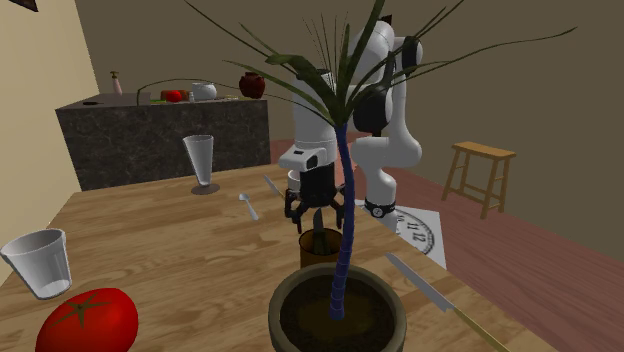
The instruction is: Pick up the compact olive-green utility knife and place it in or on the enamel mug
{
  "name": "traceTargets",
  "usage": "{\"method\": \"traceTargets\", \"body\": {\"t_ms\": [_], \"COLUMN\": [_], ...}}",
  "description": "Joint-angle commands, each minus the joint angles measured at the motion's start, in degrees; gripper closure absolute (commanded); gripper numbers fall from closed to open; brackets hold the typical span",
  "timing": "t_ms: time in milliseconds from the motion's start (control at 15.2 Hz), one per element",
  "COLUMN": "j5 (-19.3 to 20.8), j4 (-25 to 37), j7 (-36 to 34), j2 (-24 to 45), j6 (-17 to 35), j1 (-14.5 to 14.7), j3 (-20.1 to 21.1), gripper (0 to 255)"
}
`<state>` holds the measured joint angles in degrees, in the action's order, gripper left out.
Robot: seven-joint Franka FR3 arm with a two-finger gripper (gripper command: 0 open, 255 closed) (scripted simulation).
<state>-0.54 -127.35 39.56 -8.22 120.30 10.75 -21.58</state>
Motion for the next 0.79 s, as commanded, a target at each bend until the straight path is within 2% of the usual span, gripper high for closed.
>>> {"method": "traceTargets", "body": {"t_ms": [0,198,726], "j5": [0.3,0.9,0.9], "j4": [1.2,5.1,5.1], "j7": [-0.2,-0.7,-0.7], "j2": [-0.7,-2.4,-2.4], "j6": [-1.9,-7.3,-7.3], "j1": [0.0,-0.1,-0.1], "j3": [0.1,0.3,0.3], "gripper": [0,0,0]}}
